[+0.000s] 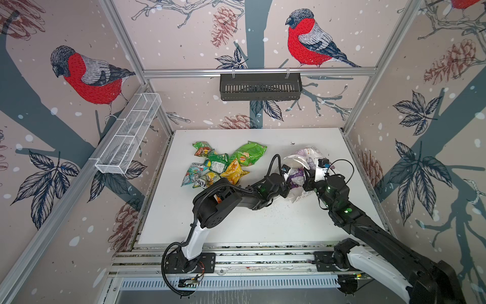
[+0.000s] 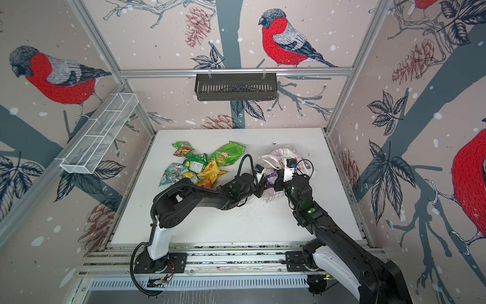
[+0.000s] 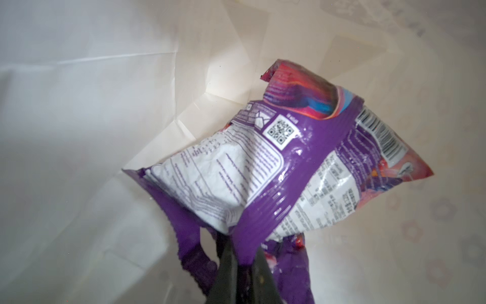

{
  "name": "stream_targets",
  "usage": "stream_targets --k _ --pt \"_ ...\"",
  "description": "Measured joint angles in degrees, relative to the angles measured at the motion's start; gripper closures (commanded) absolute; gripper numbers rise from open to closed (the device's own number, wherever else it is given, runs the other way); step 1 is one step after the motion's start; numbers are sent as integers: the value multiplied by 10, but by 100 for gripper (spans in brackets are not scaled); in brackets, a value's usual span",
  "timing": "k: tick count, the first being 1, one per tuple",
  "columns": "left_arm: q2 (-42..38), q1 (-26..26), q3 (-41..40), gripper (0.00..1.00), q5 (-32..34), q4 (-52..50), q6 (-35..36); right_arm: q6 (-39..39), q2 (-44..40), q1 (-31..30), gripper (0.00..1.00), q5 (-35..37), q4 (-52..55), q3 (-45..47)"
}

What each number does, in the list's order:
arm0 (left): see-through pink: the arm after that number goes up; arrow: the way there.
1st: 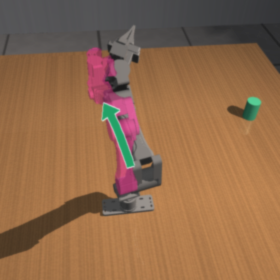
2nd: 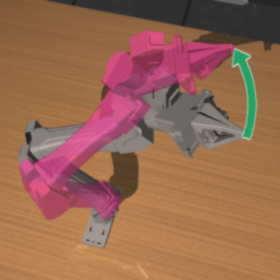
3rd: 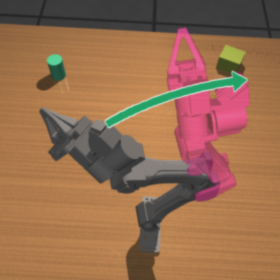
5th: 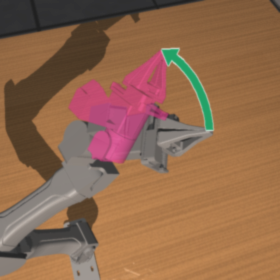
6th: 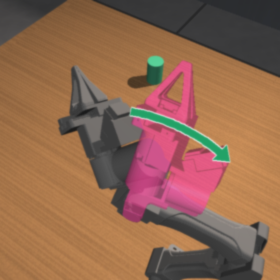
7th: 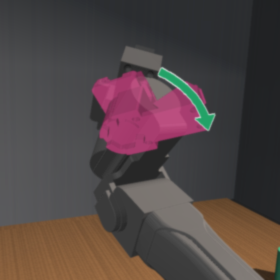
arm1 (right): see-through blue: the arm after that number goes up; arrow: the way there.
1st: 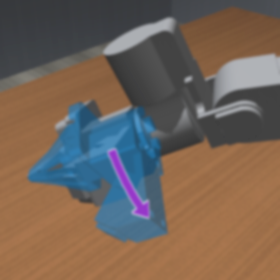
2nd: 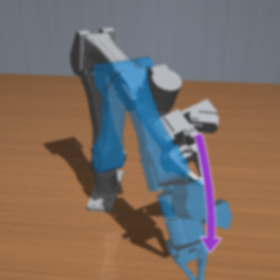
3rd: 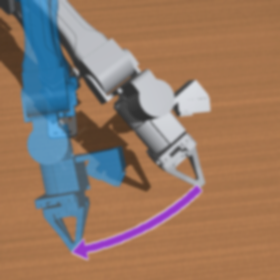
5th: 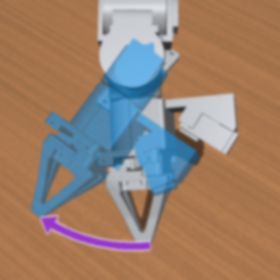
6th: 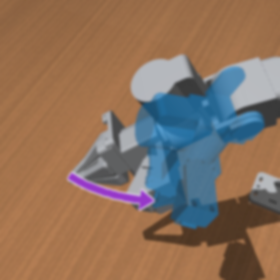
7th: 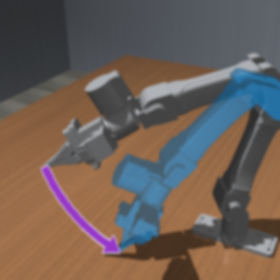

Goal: Take the snacks out of the paper bag
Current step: Pick up the snack from the paper bag.

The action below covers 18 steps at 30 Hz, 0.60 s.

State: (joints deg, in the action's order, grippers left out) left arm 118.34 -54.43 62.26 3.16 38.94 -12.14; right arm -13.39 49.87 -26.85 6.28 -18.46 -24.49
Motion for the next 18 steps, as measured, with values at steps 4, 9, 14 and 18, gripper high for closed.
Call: stream_targets --k 4,9,14,18 --pt "-15 0 -12 100 -2 4 -1 -1 -2 0 100 3 0 0" --pt "-39 0 -32 100 -1 6 -1 -2 -6 1 100 9 0 3" --pt "-66 0 -61 100 12 6 0 -4 -2 1 100 13 0 3" --pt "-97 0 -87 100 29 6 14 -5 2 1 100 18 0 2"
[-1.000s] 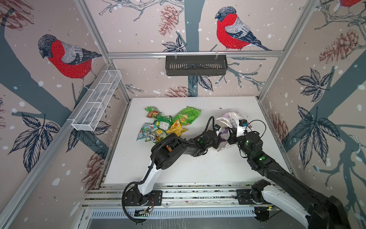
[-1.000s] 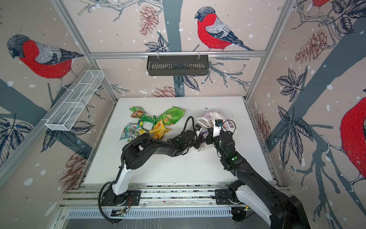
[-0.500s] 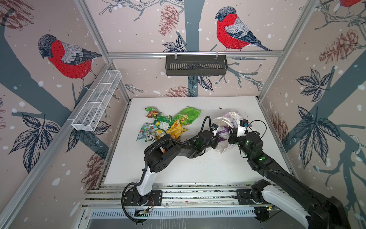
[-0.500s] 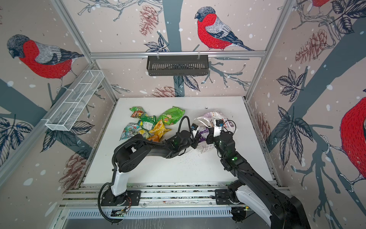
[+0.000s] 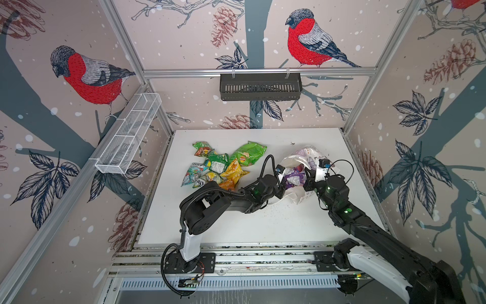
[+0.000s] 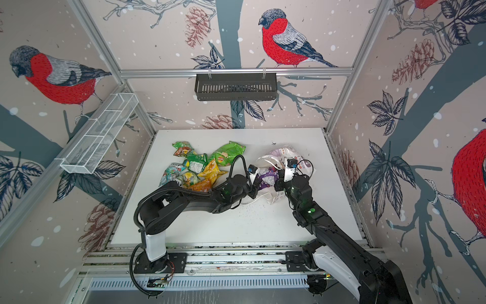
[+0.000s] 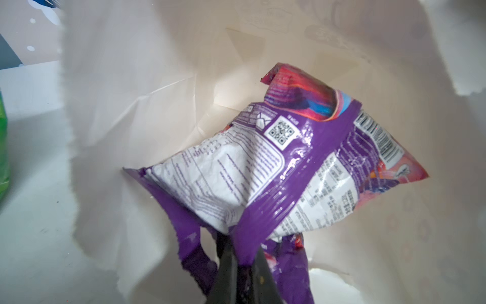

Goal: Take the snacks out of the paper bag
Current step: Pick up the snack from the paper bag.

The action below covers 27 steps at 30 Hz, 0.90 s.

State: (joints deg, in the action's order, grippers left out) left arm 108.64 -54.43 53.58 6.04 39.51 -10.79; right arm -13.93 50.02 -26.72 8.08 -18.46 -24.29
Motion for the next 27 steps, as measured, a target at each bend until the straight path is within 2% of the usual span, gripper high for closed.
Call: stream_targets --k 9,27 --pt "-87 0 -63 100 91 -2 62 -9 14 0 100 25 -2 -4" --pt "-240 10 -158 100 211 -41 56 -24 44 5 100 61 -18 -26"
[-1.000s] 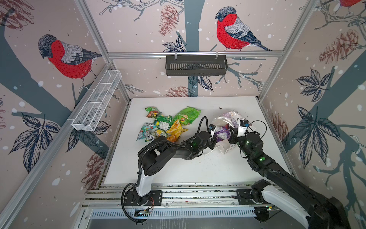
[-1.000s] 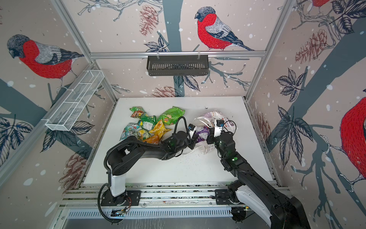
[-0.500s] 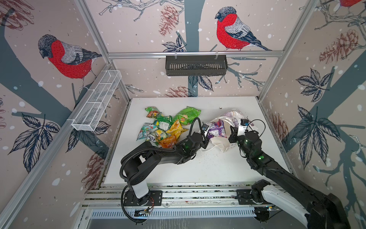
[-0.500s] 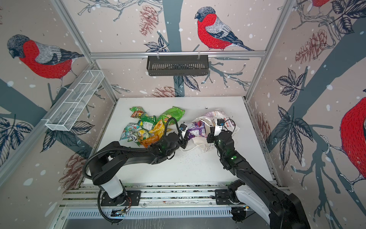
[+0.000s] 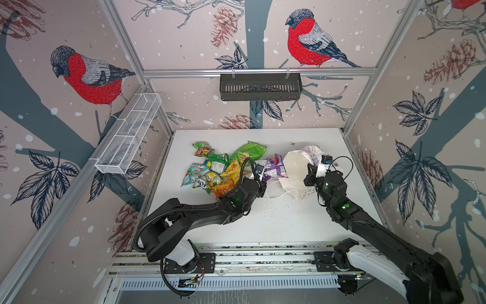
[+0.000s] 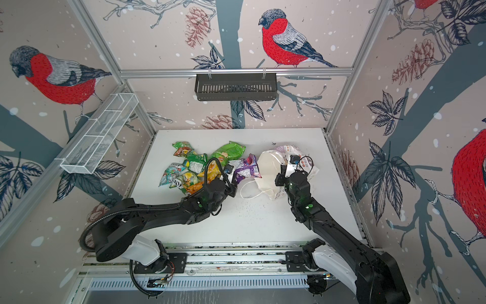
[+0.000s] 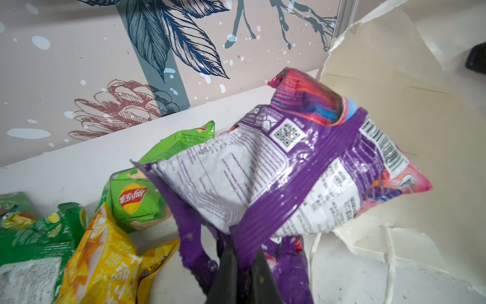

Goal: Take the snacks out of the paper bag
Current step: Pick up the snack from the paper bag, then place the snack.

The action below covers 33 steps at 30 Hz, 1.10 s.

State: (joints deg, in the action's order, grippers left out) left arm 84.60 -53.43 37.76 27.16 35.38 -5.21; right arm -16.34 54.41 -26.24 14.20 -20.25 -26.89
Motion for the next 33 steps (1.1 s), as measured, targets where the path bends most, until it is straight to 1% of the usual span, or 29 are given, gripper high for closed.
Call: stream_targets --k 4,8,11,16,20,24,33 --pt "-34 14 -14 100 15 -21 -10 -3 1 0 100 4 0 -2" --pt "-68 47 -28 100 15 -45 -28 -4 -1 0 100 8 0 -2" --pt "-87 87 -35 100 13 -62 -45 -4 1 1 100 8 -2 -1" --pt "-106 176 -52 100 -7 -78 -83 -4 23 8 100 7 -9 -3" --pt "-101 243 -52 100 -24 -90 -104 -4 37 10 100 7 -13 -10" --pt "-75 300 -28 100 -53 -122 -130 -3 60 13 100 6 -17 -27" --pt "-15 334 22 100 -92 -168 -153 0 118 17 100 21 -32 -52"
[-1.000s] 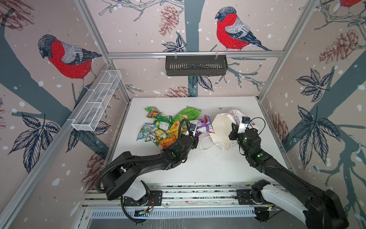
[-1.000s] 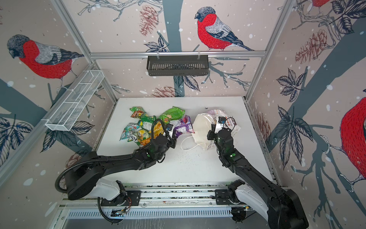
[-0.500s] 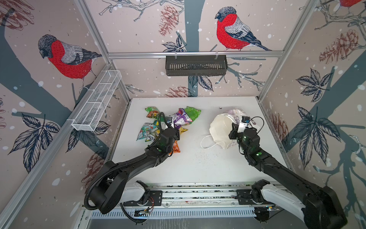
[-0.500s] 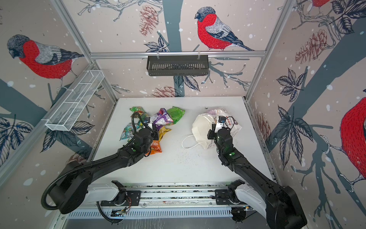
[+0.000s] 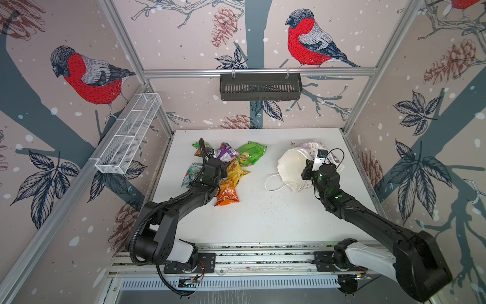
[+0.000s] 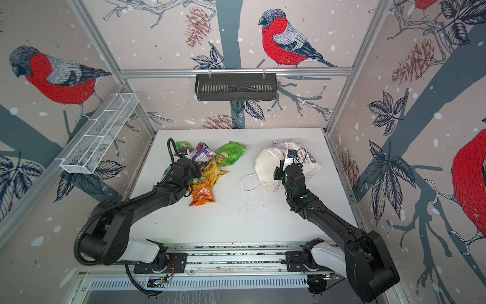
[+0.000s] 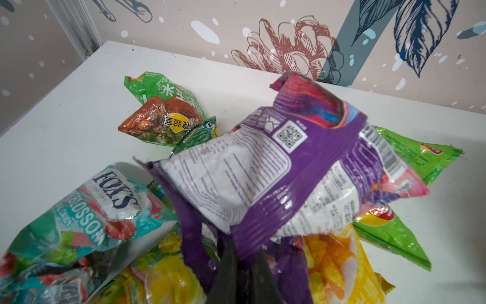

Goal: Take the snacks out of the paper bag
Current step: Place the snack, then place the paper bag at the top-right of the table.

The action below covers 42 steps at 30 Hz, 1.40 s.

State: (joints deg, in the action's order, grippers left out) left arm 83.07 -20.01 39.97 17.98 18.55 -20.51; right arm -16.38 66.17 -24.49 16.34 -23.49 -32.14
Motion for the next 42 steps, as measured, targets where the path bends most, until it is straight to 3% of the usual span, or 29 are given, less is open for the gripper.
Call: stream_targets --k 5,6,7,9,11,13,16,19,22,24,31,42 --pt "7 2 6 100 -14 -13 -6 3 44 15 96 11 -10 -32" --pt "7 2 6 90 -15 -14 -6 3 51 18 92 13 -11 -38" --pt "7 2 7 81 -14 -16 -6 3 60 21 86 17 -17 -46" --pt "5 2 7 81 -15 -18 -5 1 76 25 71 18 -23 -54" --pt "-1 2 7 76 -16 -18 -4 1 86 29 49 18 -22 -58" --pt "-10 3 6 57 -18 -19 -3 1 92 31 34 18 -22 -62" --pt "-30 3 6 32 -28 -22 -3 1 91 33 21 16 -22 -68" --pt "-53 3 6 22 -31 -23 0 1 78 35 9 12 -21 -69" --pt "-83 2 2 17 -41 -20 13 1 56 36 3 7 -25 -64" --pt "-105 2 -14 3 -42 -9 18 1 37 36 0 5 -27 -55" --pt "-180 2 -144 3 -30 112 79 10 -19 37 0 46 -75 8" --pt "-153 2 -177 3 12 207 135 45 -90 39 0 141 -227 160"
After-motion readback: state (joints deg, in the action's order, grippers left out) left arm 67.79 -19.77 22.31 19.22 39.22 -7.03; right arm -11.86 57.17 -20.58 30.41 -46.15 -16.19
